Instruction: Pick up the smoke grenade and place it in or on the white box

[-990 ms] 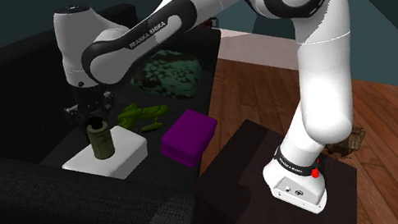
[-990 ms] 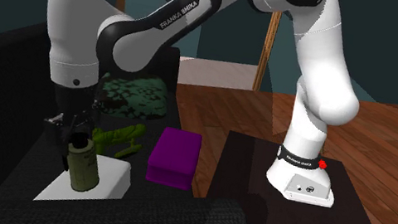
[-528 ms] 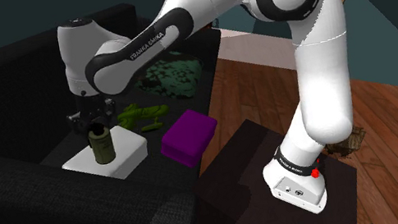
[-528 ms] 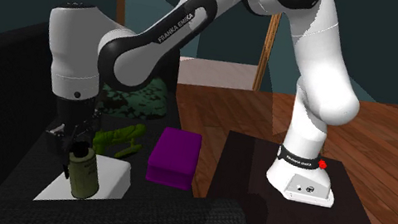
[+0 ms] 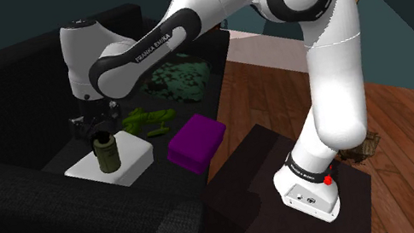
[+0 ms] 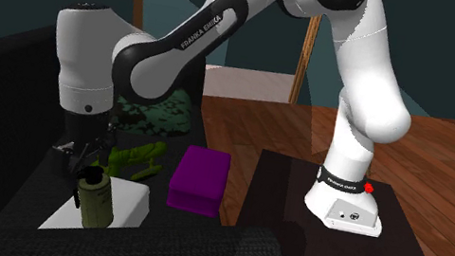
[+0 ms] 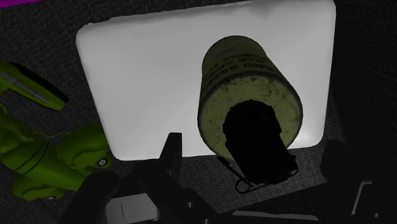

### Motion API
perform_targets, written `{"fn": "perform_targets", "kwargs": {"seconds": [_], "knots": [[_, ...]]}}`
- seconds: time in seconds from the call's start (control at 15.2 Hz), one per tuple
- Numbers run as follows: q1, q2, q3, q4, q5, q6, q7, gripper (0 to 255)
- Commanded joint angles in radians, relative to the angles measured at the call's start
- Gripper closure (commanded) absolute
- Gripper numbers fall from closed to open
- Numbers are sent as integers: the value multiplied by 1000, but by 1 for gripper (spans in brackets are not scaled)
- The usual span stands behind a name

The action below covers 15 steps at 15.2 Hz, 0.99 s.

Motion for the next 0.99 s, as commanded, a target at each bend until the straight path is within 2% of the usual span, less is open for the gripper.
{"fn": "perform_targets", "kwargs": {"seconds": [0.0,0.13,0.4,0.92], "knots": [[0,0,0,0,0,0,0,0],[0,0,0,0,0,0,0,0],[-18,-77,25,20,42,-92,-26,0],[-18,-78,25,20,42,-92,-26,0]]}}
